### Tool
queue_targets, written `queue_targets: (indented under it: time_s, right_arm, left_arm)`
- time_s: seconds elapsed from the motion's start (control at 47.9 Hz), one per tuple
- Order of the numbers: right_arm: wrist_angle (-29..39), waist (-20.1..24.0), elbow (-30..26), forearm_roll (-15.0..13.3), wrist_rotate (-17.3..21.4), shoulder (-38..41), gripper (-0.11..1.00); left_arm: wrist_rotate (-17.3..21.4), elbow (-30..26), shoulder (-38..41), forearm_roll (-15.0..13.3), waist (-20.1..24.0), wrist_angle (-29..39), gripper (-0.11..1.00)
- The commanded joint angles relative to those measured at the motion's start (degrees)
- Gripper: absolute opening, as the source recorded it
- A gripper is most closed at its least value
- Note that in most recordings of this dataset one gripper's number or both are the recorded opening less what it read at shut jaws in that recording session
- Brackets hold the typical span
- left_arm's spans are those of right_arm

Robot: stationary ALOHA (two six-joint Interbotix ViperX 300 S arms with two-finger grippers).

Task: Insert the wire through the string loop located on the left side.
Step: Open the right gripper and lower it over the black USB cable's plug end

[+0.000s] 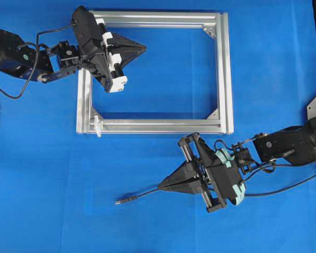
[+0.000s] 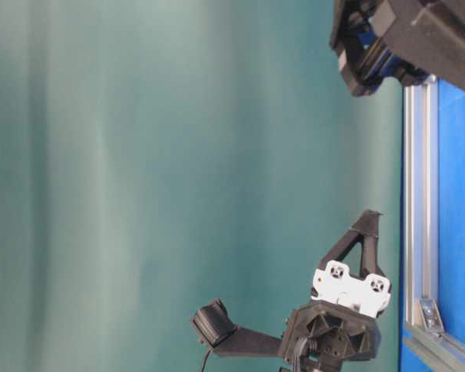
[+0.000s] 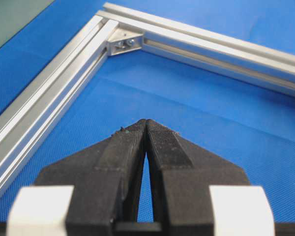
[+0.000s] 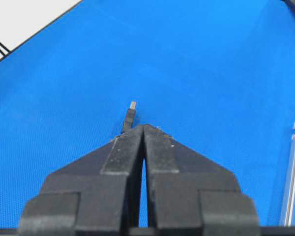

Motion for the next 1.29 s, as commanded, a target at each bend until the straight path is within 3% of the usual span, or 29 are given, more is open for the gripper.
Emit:
queue_targets:
  time_s: [0.0, 0.689, 0.793, 1.044, 1.273]
  right_arm:
    - [-0.2, 0.2, -1.1, 0.3, 0.3, -1.5, 0.01]
    - [2.9, 0.3, -2.5, -0.1, 3.3, -1.5, 0.01]
    - [2.9, 0.3, -2.5, -0.1, 4.3, -1.5, 0.17]
    - [3.1, 0.4, -2.5, 0.3, 4.4, -1.5, 0.88]
    - [3.3, 0.3, -3.4, 0.7, 4.5, -0.4, 0.86]
  left_arm:
    - [0.3, -0.6, -2.4, 1.2, -0.3, 1.3, 0.00]
    - [0.2, -0.4, -2.6, 1.2, -0.2, 2.1, 0.00]
    - [0.2, -0.4, -2.7, 1.2, -0.2, 2.1, 0.00]
    - [0.2, -0.2, -2.6, 1.2, -0.2, 2.1, 0.00]
    - [0.2, -0.2, -2.7, 1.2, -0.2, 2.1, 0.00]
